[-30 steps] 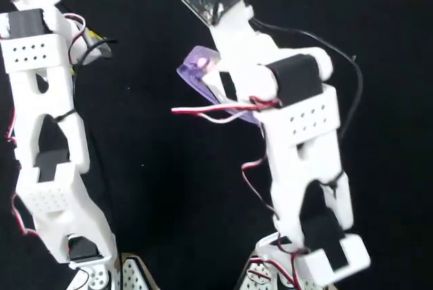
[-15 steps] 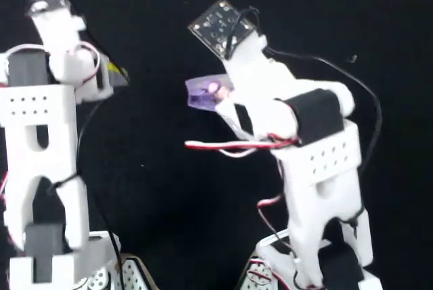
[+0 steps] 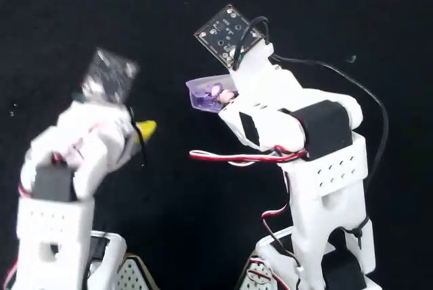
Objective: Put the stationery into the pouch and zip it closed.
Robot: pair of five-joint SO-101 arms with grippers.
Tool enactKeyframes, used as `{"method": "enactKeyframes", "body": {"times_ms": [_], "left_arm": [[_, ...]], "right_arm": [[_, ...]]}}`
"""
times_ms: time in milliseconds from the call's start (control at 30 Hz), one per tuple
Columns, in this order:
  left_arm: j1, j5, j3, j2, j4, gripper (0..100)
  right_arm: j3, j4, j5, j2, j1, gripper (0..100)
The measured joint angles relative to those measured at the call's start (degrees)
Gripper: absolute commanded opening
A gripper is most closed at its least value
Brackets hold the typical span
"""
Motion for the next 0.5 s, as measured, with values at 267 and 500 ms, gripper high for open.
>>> {"method": "enactKeyframes", "body": {"times_ms": [267,500], "left_arm": [[9.6,-4.9,22.2,-27.4,-7.8,30],[15.6,-7.9,31.4,-38.8,-9.6,30]], "right_arm": [[0.9,0.0,1.5,-0.1,0.0,1.1],[1.9,0.0,1.9,-0.1,-0.4,1.1]]}}
